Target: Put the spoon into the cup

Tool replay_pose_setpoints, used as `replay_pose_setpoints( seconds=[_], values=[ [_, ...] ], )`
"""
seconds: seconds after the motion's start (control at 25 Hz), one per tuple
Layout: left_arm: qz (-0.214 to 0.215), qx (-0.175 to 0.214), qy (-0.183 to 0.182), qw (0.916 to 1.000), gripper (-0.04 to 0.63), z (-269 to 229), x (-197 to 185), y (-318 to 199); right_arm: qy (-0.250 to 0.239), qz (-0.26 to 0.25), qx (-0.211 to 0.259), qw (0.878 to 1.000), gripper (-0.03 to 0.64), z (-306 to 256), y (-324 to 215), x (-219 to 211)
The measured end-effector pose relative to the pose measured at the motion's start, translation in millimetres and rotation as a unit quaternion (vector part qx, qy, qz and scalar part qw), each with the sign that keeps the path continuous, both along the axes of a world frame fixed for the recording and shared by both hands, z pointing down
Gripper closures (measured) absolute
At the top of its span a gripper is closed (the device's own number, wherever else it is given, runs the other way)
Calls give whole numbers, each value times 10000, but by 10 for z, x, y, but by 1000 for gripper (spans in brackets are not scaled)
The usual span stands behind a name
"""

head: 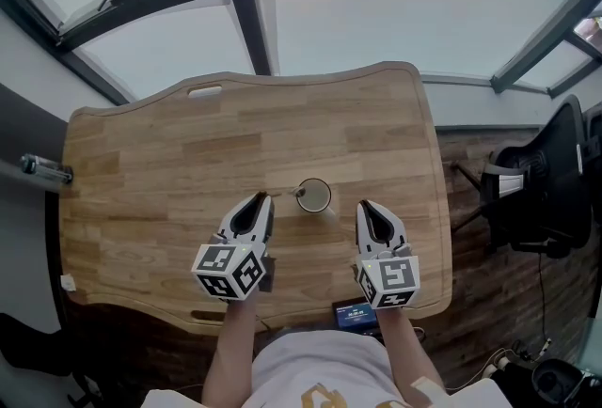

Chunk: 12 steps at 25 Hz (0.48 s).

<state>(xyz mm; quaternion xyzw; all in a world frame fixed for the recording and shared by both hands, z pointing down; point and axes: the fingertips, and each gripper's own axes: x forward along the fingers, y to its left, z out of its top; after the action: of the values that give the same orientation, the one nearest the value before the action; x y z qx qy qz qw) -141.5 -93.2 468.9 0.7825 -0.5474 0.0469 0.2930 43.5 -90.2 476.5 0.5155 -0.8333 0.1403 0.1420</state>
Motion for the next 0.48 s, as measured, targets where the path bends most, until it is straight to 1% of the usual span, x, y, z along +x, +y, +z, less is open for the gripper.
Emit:
replay_pose_setpoints(
  seconds=[0.48],
  values=[
    [77,-76,22,9999,543,64,50,-32,3,-30,-42,10000,584,41,-44,-6]
  ],
)
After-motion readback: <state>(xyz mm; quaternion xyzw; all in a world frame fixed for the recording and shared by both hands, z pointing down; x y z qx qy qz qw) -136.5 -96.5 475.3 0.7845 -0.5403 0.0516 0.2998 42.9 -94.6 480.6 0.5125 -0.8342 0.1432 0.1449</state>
